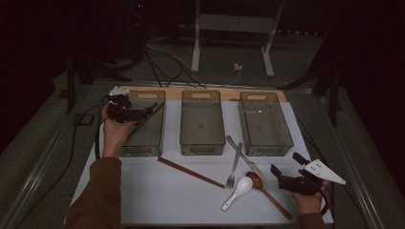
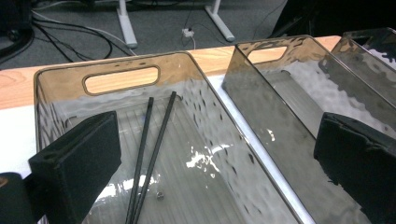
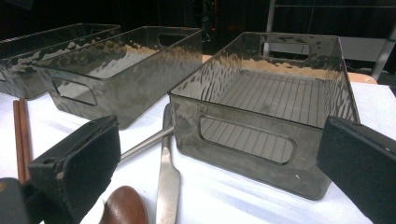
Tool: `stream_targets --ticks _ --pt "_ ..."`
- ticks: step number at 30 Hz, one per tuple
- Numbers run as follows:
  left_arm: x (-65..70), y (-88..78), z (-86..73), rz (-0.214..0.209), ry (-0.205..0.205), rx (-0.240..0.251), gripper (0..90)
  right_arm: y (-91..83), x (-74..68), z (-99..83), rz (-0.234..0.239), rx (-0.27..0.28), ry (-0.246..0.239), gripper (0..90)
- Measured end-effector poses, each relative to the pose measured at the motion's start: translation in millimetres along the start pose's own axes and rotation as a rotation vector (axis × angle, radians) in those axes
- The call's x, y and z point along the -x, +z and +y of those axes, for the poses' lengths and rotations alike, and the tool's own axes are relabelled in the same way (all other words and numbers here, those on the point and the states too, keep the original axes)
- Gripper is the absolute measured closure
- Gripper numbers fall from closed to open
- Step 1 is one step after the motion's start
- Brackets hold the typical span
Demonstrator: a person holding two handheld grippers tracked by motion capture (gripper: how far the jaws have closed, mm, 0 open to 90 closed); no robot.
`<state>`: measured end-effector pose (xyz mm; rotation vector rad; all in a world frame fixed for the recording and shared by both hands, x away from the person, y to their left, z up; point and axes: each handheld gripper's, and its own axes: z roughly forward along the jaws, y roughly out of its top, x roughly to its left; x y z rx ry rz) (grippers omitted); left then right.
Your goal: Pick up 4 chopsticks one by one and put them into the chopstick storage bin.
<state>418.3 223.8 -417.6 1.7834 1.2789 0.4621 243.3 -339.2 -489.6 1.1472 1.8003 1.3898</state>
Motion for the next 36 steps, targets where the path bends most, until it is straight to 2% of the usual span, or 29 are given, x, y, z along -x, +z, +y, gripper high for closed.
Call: stream_targets --ticks 7,16,23,30,32,33,36 --pt "9.2 -15.2 -4.7 -0.031 0.021 0.019 1.9 0.5 -0.9 0.2 0.002 -0.002 -0.002 0.0" --pt "23.5 -37.3 -23.1 -0.049 0.052 0.046 1.9 1.4 -2.1 0.4 0.006 -0.004 -0.005 0.0" --pt "29.7 -61.5 -43.6 -0.051 0.05 0.097 1.1 1.5 -2.1 0.8 0.007 -0.001 -0.008 0.0" --pt "34.5 -80.4 -67.4 -0.059 0.066 0.117 0.7 1.3 -2.0 0.8 0.005 0.0 -0.005 0.0" --pt "35.5 -83.6 -72.4 -0.066 0.065 0.127 0.6 1.9 -2.3 0.8 0.01 -0.003 -0.009 0.0" --pt "37.6 -88.4 -79.9 -0.068 0.066 0.143 0.6 2.1 -2.7 0.9 0.009 -0.003 -0.009 0.0" --pt "38.8 -94.5 -89.4 -0.082 0.076 0.146 0.6 2.6 -3.5 1.5 0.012 -0.001 -0.004 0.0"
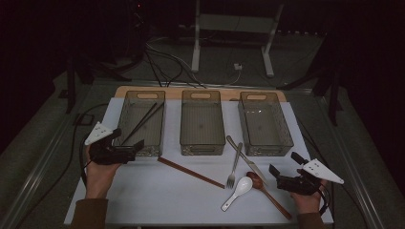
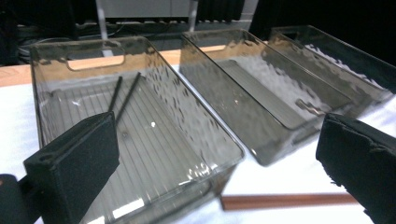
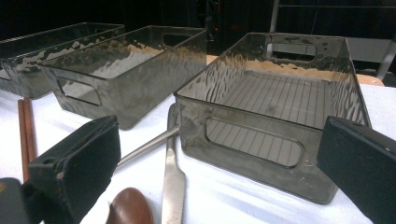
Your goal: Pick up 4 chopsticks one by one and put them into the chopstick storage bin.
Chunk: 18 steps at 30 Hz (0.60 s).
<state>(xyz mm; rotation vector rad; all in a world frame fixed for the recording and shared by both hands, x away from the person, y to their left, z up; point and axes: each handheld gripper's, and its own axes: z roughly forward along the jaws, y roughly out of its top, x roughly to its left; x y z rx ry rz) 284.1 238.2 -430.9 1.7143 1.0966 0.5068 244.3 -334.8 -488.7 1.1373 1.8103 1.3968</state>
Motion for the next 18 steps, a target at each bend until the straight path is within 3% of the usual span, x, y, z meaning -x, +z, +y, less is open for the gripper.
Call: stream_targets --ticks 6,10,13,18 --pt "4.6 -14.0 -13.8 0.002 0.004 0.02 0.7 3.0 -3.7 7.8 0.026 0.013 0.021 0.0" --pt "10.2 -15.6 -20.9 -0.018 0.025 -0.005 0.7 6.8 -7.8 21.2 0.033 -0.011 0.012 0.0" --pt "12.1 -17.8 -26.4 0.01 0.034 0.02 0.8 11.9 -11.9 31.7 0.07 -0.022 0.007 0.0" --pt "7.9 -19.4 -34.2 0.03 0.002 0.056 0.8 20.4 -19.8 51.1 0.128 -0.01 0.013 0.0"
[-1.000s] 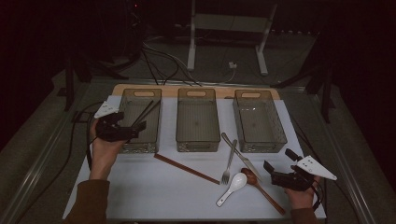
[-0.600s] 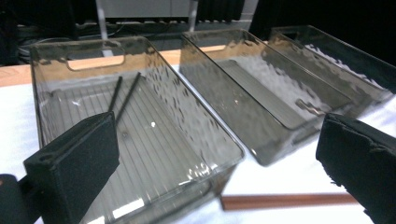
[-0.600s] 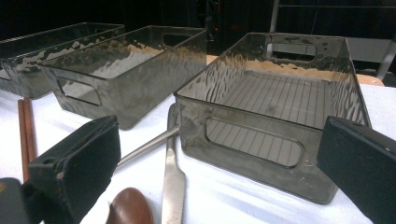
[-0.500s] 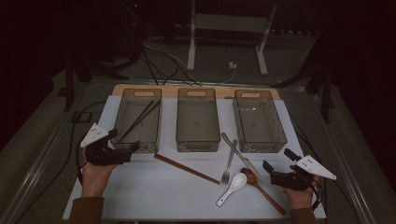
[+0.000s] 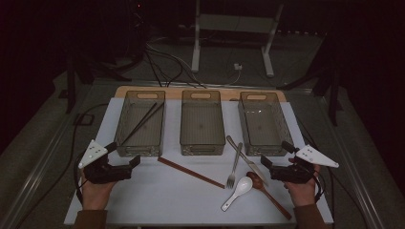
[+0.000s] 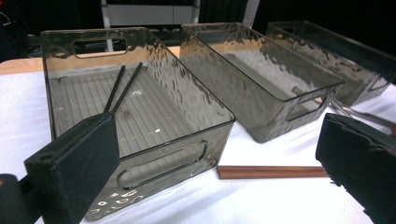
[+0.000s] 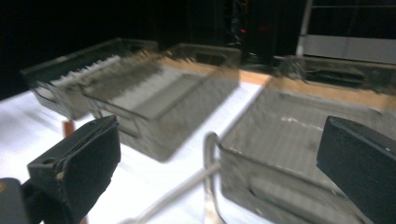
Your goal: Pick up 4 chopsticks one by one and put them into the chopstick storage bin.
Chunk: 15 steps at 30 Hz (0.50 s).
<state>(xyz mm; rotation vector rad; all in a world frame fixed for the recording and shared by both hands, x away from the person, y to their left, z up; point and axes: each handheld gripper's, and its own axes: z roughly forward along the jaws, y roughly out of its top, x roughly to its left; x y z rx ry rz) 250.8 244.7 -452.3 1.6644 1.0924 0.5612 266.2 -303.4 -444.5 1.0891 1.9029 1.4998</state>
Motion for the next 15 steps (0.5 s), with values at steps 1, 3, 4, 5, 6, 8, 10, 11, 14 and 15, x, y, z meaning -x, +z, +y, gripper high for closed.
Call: stream_targets --ticks 1,3,4,5,6,8,10,11,14,15 --pt "-0.1 -0.3 -0.5 0.006 0.004 0.003 0.7 2.6 -1.6 4.0 0.013 0.002 0.003 0.0" --pt "-0.2 -1.9 -1.0 0.019 0.015 0.001 0.7 9.0 -5.3 11.5 0.032 -0.003 0.006 0.0" --pt "-0.7 -2.6 -1.4 0.019 0.017 0.001 0.7 12.6 -7.3 14.8 0.04 -0.007 0.006 0.0" --pt "-0.8 -3.4 -2.3 0.024 0.015 0.005 0.7 16.3 -9.8 17.7 0.048 -0.01 0.006 0.0" --pt "-1.1 -3.9 -3.2 0.026 0.015 0.007 0.8 20.3 -12.5 20.5 0.058 -0.015 0.003 0.0" --pt "-1.4 -3.6 -6.3 0.023 0.003 0.003 0.7 29.0 -18.2 25.0 0.076 -0.033 -0.006 0.0" --pt "-1.0 -3.0 -8.7 0.022 0.01 -0.005 0.8 37.3 -25.5 28.9 0.092 -0.044 -0.017 0.0" --pt "-0.9 -2.6 -9.3 0.02 0.006 -0.007 0.8 41.3 -29.5 30.4 0.097 -0.053 -0.023 0.0" --pt "-1.0 -1.3 -11.5 0.017 0.001 -0.012 0.7 52.0 -41.3 33.3 0.121 -0.067 -0.04 0.0" --pt "-0.6 -1.0 -11.8 0.018 0.001 -0.012 0.7 56.5 -46.9 34.3 0.134 -0.075 -0.046 0.0"
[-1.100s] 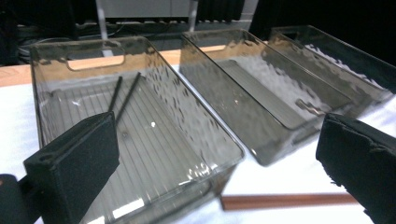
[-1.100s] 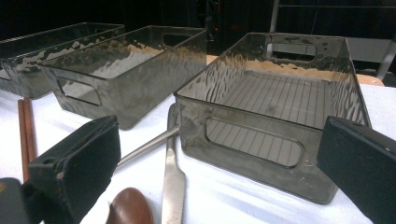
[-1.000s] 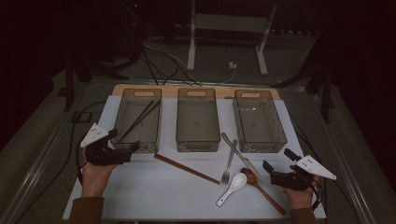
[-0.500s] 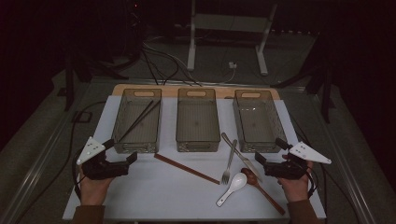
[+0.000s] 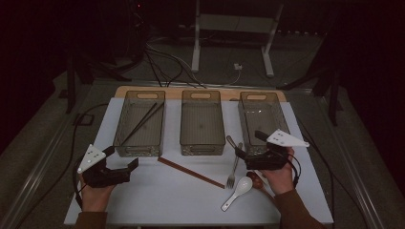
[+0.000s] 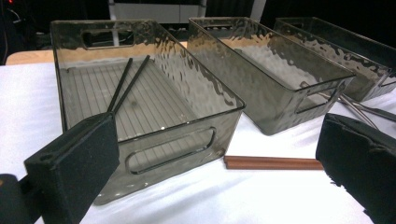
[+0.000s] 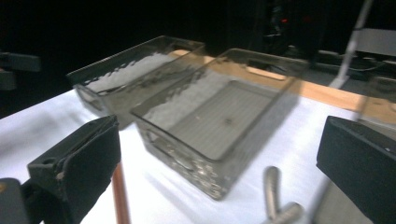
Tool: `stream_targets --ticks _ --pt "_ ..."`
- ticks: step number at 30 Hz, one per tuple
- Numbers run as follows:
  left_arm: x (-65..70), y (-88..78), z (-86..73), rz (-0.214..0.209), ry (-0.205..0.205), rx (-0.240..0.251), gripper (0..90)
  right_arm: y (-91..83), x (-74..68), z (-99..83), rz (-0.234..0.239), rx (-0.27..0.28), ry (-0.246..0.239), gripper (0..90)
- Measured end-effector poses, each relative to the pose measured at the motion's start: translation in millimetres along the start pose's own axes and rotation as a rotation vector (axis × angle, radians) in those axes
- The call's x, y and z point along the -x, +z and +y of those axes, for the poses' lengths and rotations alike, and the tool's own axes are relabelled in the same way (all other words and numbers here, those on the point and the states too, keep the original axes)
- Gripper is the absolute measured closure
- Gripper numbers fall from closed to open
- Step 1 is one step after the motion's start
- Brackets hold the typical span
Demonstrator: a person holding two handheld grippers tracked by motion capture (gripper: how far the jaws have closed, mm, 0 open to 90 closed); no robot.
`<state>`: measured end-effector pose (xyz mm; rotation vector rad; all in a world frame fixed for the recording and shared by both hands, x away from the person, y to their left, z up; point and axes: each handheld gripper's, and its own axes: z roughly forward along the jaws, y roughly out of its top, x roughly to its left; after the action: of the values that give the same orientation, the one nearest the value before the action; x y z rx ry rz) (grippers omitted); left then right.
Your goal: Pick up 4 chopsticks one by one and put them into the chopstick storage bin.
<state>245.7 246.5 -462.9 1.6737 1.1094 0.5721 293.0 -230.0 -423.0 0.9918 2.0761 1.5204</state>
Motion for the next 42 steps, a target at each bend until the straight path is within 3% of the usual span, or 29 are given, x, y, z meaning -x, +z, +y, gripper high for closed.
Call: stream_targets --ticks 6,17,37,38,42 --pt "0.2 1.7 -2.1 -0.001 0.003 -0.011 0.8 22.6 -19.0 5.9 0.047 -0.019 -0.023 0.0" --pt "-1.1 1.2 -4.5 0.001 -0.001 -0.015 0.8 71.2 -46.4 9.3 0.116 -0.112 -0.088 0.0" --pt "-2.4 0.4 -6.4 0.008 0.0 -0.011 0.8 123.3 -60.8 -14.1 0.229 -0.322 -0.097 0.6" --pt "-2.8 0.3 -6.6 0.009 -0.003 -0.01 0.8 127.5 -62.4 -16.0 0.239 -0.352 -0.101 4.3" --pt "-3.5 0.1 -7.0 0.012 -0.006 -0.012 0.8 133.3 -63.8 -18.0 0.264 -0.383 -0.109 13.7"
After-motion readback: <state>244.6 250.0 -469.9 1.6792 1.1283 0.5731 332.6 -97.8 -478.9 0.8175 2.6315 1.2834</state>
